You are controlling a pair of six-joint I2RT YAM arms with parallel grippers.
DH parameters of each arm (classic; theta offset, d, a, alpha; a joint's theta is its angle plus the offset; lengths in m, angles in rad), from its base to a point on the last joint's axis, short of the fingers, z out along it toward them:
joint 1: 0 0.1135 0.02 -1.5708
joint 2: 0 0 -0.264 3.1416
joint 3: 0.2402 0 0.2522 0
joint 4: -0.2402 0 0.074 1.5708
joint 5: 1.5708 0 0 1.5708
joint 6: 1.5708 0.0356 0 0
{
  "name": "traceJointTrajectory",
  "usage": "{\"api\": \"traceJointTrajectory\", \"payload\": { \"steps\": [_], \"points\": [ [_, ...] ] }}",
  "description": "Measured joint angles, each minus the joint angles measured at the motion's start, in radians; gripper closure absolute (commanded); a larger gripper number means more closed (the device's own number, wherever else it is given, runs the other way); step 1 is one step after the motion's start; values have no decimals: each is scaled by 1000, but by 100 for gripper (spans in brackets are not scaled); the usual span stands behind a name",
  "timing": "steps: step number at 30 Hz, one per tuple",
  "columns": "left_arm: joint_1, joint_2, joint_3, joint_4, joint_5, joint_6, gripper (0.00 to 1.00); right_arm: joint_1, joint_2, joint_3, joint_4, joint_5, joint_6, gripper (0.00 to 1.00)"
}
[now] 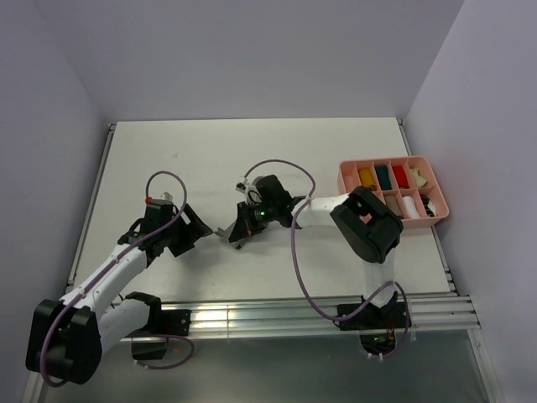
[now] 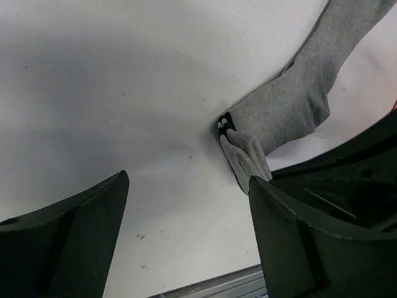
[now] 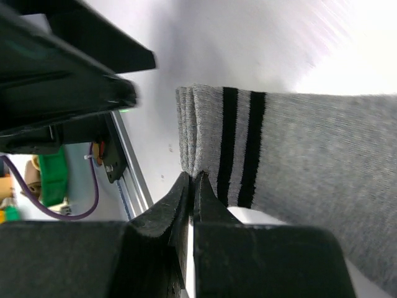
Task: Roll the socks
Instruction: Roll the sock at the center of the board.
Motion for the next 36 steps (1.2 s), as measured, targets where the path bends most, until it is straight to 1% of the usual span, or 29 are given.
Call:
{"api": "traceJointTrajectory", "payload": {
  "steps": [7, 11, 15, 19, 23, 26, 31, 34, 35, 36],
  "points": [
    [-13, 24, 0, 7, 0, -2, 21, -51, 66, -71, 70, -38, 81, 100],
    [-25, 53, 0, 24, 7, -3, 23, -81, 94, -106, 137, -66, 135, 100],
    [-61, 101, 0, 43, 7, -13, 28, -114, 107, -146, 221, -98, 196, 100],
    [-114, 159, 0, 62, 5, -22, 30, -138, 121, -147, 241, -118, 214, 100],
    [-154, 222, 11, 100, -3, -34, 41, -140, 124, -146, 244, -125, 214, 100],
    [-173, 282, 39, 136, -14, -40, 45, -142, 126, -145, 244, -127, 214, 100],
    [-183, 368, 87, 197, -20, -43, 47, -142, 130, -139, 240, -132, 213, 100],
    [-192, 414, 113, 227, -26, -43, 51, -142, 133, -137, 238, -135, 213, 100],
    [-194, 425, 119, 232, -26, -43, 55, -142, 134, -135, 235, -137, 213, 100],
    [-197, 438, 126, 244, -27, -44, 57, -142, 134, -133, 232, -137, 213, 100]
  ]
}}
